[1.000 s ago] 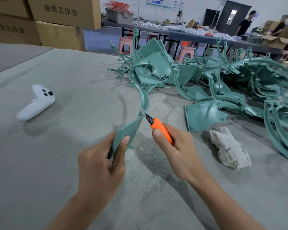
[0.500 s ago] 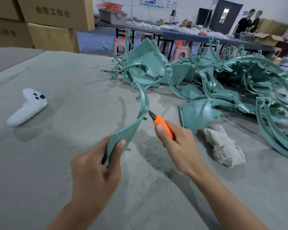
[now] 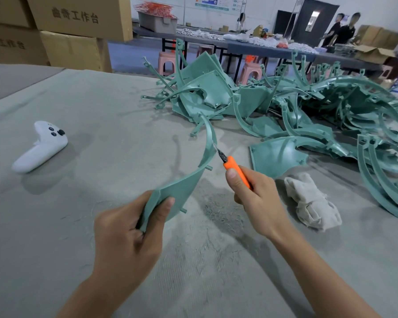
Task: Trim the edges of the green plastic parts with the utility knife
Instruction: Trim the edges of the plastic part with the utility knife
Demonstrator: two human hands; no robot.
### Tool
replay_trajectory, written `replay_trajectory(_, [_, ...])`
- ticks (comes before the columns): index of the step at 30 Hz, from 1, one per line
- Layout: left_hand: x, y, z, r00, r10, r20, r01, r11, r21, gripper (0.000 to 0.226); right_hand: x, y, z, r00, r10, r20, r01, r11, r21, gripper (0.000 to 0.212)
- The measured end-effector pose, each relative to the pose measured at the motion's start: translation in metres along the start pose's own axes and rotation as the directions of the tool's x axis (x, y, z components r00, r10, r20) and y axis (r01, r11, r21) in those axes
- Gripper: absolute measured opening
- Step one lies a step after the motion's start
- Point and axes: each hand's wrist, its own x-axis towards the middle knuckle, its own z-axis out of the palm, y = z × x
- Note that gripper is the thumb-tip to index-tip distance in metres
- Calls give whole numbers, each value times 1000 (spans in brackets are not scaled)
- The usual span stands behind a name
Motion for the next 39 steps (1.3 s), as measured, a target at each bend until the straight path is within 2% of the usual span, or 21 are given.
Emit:
replay_trajectory(7, [1,-4,-4,1000,-10,6,10,999,37,29,4,2,-8,999,35,-11,-35,999,11,58])
replay_trajectory(10, [0,-3,0,1000,14,-27,-12,997,72,24,-4,-6,0,999,-11,41,10,1000,14,56])
replay_trajectory(16, [1,-9,2,997,-29,-78,40,988,152,27,-23,-27,20,986,-108,130,108,994,8,58])
replay_trajectory(23, [2,-10,3,998,26,-60,-16,987,163,24,-21,-28,17,990,-88,110,96,993,-67,58])
replay_trajectory(29, [0,-11,3,999,19,-49,-10,984,178,29,-20,-21,19,993,-90,79,100,986,-131,59])
replay_trajectory(34, [-4,-5,4,997,45,-64,-34,985,167,30,-10,-13,7,999,-38,-1,38,991,-128,52])
replay_trajectory(39, [0,-5,3,997,17,-80,-4,987,161,31,-19,-17,17,989,-129,69,136,986,-97,55])
